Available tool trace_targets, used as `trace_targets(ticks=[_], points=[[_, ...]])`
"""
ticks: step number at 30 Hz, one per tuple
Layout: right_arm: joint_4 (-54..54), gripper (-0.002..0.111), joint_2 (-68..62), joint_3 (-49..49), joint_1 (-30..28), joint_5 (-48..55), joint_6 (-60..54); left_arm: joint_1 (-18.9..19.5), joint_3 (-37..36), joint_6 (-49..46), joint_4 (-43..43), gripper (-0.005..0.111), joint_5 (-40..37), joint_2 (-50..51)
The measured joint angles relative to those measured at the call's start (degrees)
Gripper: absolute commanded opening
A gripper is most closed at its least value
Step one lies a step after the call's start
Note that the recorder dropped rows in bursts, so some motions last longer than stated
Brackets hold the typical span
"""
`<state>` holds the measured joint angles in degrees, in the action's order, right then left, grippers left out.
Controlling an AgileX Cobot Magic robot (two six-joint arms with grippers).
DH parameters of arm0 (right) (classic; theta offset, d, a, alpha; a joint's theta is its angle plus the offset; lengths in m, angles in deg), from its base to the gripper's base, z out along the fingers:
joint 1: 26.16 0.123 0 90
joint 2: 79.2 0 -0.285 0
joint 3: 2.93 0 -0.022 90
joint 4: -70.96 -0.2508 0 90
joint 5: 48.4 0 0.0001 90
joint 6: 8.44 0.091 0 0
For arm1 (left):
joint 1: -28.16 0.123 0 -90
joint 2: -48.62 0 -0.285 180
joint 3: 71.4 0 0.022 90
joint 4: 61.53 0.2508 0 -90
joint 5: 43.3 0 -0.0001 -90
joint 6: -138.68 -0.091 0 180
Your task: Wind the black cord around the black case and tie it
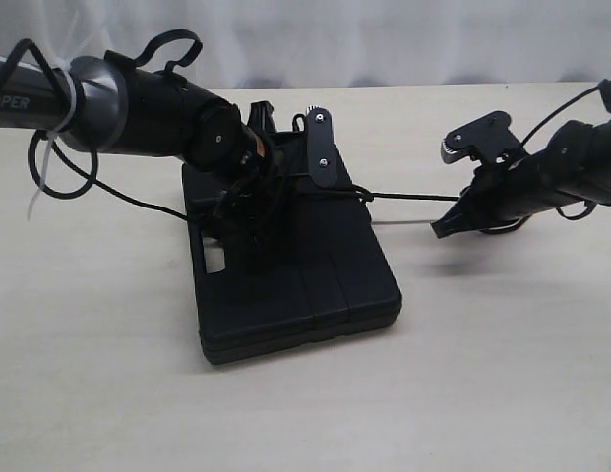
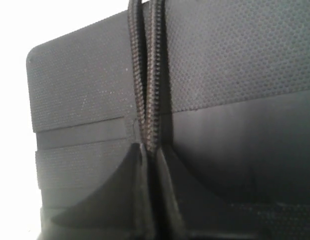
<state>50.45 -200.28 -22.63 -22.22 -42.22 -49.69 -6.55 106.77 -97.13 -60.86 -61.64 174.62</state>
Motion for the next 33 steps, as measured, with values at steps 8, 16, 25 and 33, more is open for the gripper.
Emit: trace_targets(ticks=[8, 16, 25, 33], points=[[0.0, 0.004, 0.0, -0.1, -1.5, 0.6, 1.3, -0.2, 0.1, -1.2, -0.7, 0.0, -0.8, 0.1], [0.0, 0.004, 2.5, -0.1, -1.5, 0.6, 3.4, 0.0, 0.1, -0.1, -0.7, 0.0, -1.2, 0.1], [0.0, 0.004, 10.7, -1.9, -1.4, 1.5, 7.2, 0.8, 0.1, 0.5, -0.7, 0.0, -6.2, -1.8], [0.0, 0.004, 11.8, -2.0, 3.6, -0.8, 7.7, 5.3, 0.1, 2.2, -1.7, 0.0, -11.6, -2.6]])
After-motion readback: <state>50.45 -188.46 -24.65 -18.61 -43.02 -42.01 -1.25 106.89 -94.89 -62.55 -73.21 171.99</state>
